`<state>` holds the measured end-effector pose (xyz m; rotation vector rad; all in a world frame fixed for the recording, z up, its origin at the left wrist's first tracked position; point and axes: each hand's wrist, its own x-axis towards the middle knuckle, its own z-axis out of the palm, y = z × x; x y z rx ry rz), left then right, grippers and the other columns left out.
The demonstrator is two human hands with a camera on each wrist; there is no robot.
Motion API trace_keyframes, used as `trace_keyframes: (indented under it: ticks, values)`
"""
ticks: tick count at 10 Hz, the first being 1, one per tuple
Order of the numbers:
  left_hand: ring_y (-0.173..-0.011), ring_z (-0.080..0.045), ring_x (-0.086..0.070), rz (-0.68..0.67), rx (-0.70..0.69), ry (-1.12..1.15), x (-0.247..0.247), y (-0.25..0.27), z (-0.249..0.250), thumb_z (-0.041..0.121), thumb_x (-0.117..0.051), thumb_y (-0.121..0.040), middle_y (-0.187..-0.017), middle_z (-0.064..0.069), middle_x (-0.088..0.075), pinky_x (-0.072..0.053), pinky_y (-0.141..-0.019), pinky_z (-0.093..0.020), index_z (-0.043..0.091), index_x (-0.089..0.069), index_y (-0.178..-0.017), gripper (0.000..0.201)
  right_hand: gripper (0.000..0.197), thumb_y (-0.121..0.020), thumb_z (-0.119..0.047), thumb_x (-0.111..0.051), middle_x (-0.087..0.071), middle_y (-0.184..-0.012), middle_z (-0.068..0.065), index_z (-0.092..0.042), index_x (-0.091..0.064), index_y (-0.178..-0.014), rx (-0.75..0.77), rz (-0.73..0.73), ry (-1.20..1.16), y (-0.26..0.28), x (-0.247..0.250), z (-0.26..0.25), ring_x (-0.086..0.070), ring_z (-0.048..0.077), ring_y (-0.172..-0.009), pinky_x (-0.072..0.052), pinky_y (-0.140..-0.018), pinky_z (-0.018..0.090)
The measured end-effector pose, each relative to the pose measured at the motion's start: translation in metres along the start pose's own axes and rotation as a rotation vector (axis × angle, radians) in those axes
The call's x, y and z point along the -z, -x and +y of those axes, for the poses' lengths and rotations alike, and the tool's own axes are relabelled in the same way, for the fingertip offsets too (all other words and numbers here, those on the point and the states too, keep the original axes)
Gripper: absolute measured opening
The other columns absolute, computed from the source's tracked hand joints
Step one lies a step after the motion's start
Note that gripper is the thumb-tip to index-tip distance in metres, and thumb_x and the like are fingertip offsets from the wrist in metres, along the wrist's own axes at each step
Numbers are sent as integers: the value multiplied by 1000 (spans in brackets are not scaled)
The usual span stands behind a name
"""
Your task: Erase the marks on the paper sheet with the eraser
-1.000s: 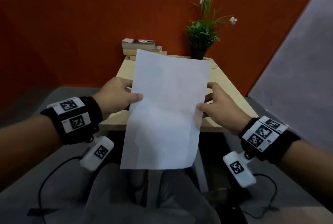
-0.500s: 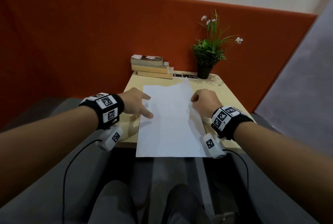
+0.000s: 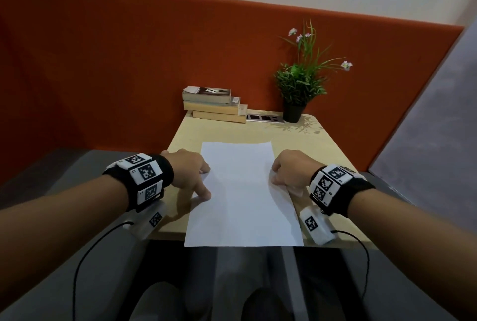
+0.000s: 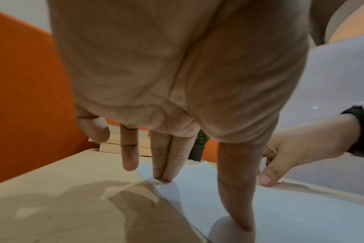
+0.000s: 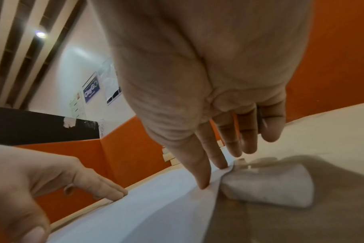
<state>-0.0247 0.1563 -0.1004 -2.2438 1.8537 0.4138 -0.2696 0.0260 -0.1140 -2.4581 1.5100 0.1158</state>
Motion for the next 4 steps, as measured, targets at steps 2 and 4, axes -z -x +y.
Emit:
trace_keyframes:
  ticks: [2,4]
  values:
    - [-105,-22,-54,-24,-69,-44,-7,-4,-6,72,-67,-82,-105,9,-65,-32,-85,-48,29,-60,-114,54,23,-96,-30,-65,-73,-97,13,-9,-68,-88,82,-34,135,-8,-6,8,-62,32,-83,-46,-65,35]
    - [-151,-16,-27,-55,-144,1,-10,-5,-11,72,-53,-93,-170,22,-16,-21,-119,-57,38,-25,-162,82,29,-103,-50,-59,-66,-102,0,-21,-62,-100,185,-180,246,8,17,9,-55,18,-85,-36,-66,29]
